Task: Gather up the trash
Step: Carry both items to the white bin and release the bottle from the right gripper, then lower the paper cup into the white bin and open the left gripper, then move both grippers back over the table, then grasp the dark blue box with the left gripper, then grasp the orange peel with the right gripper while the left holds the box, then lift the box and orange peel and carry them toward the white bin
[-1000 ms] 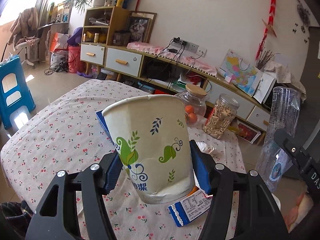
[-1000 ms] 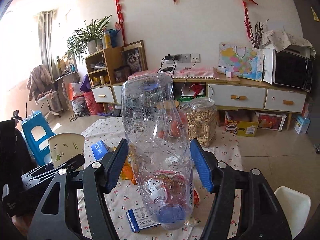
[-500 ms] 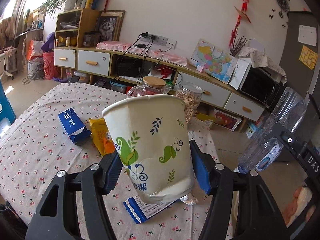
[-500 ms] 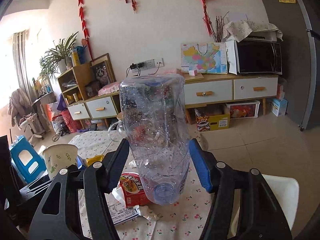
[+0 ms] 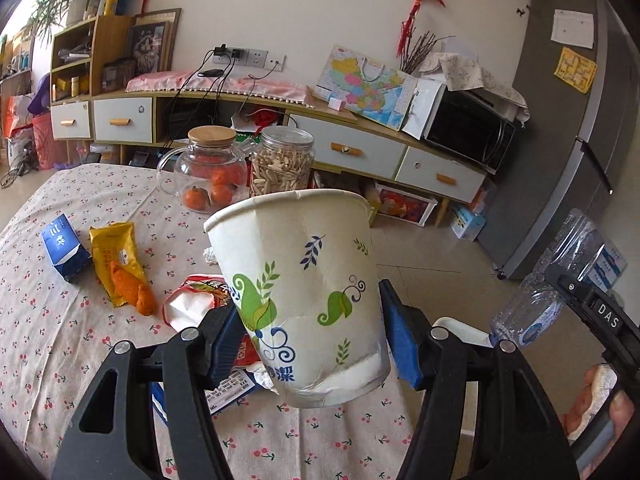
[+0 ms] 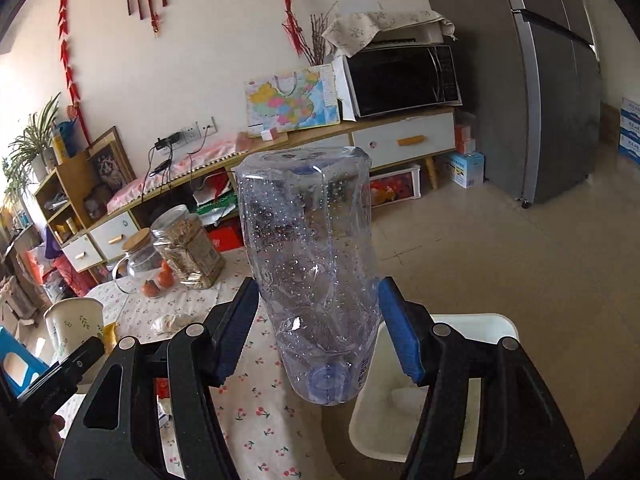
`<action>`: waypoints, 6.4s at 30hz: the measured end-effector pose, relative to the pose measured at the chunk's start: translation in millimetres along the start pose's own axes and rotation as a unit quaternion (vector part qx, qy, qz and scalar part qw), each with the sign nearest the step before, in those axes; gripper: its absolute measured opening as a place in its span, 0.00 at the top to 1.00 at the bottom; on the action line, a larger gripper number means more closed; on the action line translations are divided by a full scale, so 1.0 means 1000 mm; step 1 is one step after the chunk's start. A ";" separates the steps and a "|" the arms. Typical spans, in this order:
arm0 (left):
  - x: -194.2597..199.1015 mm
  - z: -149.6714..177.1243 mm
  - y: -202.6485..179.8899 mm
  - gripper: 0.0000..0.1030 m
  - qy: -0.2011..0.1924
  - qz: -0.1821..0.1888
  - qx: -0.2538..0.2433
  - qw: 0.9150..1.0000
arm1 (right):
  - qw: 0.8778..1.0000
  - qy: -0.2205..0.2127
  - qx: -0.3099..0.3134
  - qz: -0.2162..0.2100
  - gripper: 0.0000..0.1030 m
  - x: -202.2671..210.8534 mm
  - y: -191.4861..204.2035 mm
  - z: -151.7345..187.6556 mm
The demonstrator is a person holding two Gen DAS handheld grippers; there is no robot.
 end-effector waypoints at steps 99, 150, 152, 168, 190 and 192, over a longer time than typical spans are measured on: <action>-0.069 -0.017 0.165 0.07 0.066 -0.192 0.029 0.979 | 0.978 0.002 0.201 0.055 0.07 -0.058 0.206 0.056; 0.029 -0.001 0.312 0.46 0.093 -0.184 0.117 0.972 | 0.826 0.256 0.443 -0.236 0.50 -0.104 0.400 0.208; 0.030 -0.002 0.312 0.46 0.092 -0.173 0.124 0.973 | 0.828 0.267 0.434 -0.234 0.51 -0.110 0.398 0.210; 0.030 -0.010 0.295 0.46 0.082 -0.148 0.115 0.979 | 0.885 0.244 0.310 -0.248 0.79 -0.100 0.372 0.171; 0.032 -0.030 0.259 0.46 0.018 -0.128 0.092 0.987 | 0.939 0.092 0.223 -0.246 0.78 -0.042 0.345 0.086; 0.032 -0.031 0.253 0.46 0.009 -0.127 0.086 0.988 | 0.943 0.079 0.221 -0.237 0.78 -0.038 0.339 0.082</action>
Point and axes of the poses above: each gripper's, at about its wrist camera, not at the fingertips, and x roughly against the way its jaws point, y to its left, z to its underside, the point moved 4 cm from there along -x, roughly the way its jaws point, and after that the axes turned 8 degrees about -y, right-handed, at the moved point
